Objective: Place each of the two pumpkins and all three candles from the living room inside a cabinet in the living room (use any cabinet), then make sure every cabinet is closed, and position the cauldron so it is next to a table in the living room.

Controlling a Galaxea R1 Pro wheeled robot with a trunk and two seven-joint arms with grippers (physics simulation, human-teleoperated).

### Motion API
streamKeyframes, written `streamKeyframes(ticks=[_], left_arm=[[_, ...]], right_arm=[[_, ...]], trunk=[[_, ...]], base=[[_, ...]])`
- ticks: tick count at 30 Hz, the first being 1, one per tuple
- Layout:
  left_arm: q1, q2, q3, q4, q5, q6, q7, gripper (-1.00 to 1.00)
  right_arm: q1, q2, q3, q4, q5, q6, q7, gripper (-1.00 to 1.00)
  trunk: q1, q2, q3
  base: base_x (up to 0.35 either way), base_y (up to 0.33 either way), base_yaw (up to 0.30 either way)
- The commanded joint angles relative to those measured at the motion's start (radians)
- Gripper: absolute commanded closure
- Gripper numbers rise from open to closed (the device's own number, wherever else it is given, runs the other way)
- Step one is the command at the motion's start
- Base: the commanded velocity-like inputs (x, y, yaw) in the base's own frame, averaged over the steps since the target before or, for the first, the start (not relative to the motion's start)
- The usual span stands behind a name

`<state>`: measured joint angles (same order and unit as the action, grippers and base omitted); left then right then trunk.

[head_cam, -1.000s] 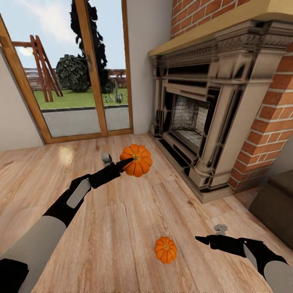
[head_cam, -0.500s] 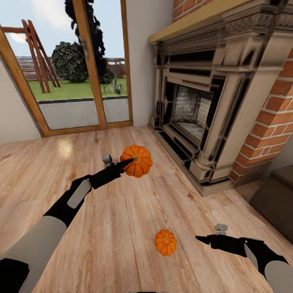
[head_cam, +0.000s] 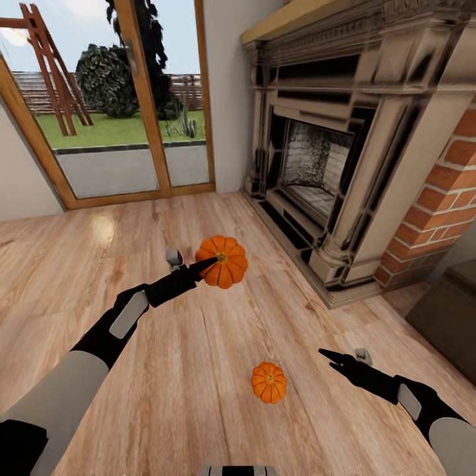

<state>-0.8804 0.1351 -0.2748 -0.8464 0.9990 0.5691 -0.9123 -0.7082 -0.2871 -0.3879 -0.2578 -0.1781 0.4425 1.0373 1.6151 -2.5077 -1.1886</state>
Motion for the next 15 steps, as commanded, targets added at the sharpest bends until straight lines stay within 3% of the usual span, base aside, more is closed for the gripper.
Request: streamKeyframes(ticks=[1, 15], left_arm=[[0.000, 0.000, 0.000, 0.000, 0.003, 0.002, 0.000, 1.00], [0.000, -0.002, 0.000, 0.000, 0.003, 0.002, 0.000, 1.00]], right_arm=[[0.000, -0.001, 0.000, 0.000, 0.000, -0.010, 0.000, -1.00], [-0.001, 0.002, 0.004, -0.002, 0.009, -0.037, -0.029, -1.00]], trunk=[[0.000, 0.000, -0.004], [0.007, -0.004, -0.058]], base=[[0.000, 0.000, 0.000], [0.000, 0.000, 0.000]])
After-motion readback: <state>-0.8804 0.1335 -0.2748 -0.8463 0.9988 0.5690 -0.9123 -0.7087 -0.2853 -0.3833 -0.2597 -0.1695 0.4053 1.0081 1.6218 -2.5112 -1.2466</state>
